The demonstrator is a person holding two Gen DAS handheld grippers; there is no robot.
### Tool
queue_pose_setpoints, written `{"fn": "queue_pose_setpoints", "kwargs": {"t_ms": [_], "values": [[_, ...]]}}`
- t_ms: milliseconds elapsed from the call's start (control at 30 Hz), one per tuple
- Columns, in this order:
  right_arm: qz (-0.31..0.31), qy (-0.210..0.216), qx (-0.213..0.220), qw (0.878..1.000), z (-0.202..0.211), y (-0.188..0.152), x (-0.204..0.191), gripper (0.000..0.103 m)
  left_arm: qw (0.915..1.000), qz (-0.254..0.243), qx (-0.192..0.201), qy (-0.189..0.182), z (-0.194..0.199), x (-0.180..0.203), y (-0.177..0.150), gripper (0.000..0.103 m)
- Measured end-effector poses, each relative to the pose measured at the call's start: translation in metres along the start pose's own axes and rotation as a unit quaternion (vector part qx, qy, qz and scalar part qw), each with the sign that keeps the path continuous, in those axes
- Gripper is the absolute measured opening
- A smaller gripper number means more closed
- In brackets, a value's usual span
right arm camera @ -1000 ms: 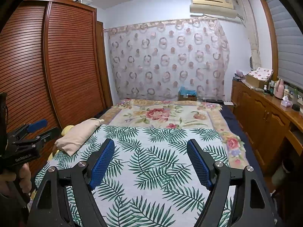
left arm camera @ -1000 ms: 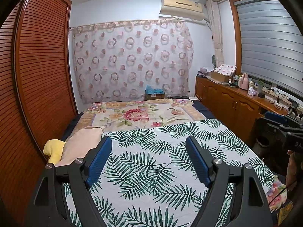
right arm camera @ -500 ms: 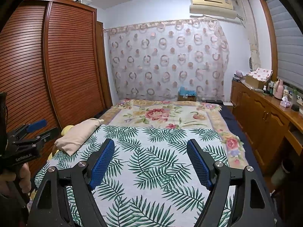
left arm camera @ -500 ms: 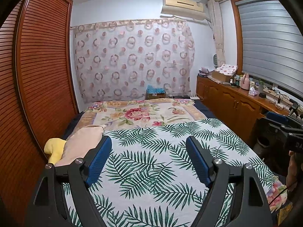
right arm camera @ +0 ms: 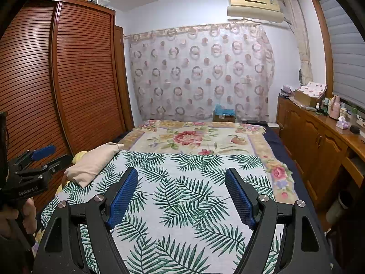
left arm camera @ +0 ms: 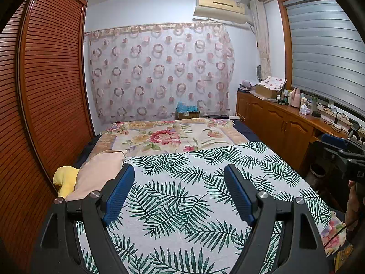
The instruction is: Fold small clothes
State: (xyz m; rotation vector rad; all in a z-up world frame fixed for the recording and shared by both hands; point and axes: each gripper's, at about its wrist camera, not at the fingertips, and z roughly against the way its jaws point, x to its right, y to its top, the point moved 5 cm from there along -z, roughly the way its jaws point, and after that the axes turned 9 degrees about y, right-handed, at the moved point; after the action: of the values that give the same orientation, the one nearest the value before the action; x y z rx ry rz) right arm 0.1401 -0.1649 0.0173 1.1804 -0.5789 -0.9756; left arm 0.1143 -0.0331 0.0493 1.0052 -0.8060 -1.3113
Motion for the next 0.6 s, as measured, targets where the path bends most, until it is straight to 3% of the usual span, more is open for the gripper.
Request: {"fn": "queue_pose_setpoints", "kwargs": {"t_ms": [600], "values": [[0.0, 0.0, 0.001, 1.0, 0.0007, -0.0003, 0.0029, 0.08, 1.0, 0.0, 0.0, -0.001, -0.0003, -0.0005, 0.0004, 0.081]]}}
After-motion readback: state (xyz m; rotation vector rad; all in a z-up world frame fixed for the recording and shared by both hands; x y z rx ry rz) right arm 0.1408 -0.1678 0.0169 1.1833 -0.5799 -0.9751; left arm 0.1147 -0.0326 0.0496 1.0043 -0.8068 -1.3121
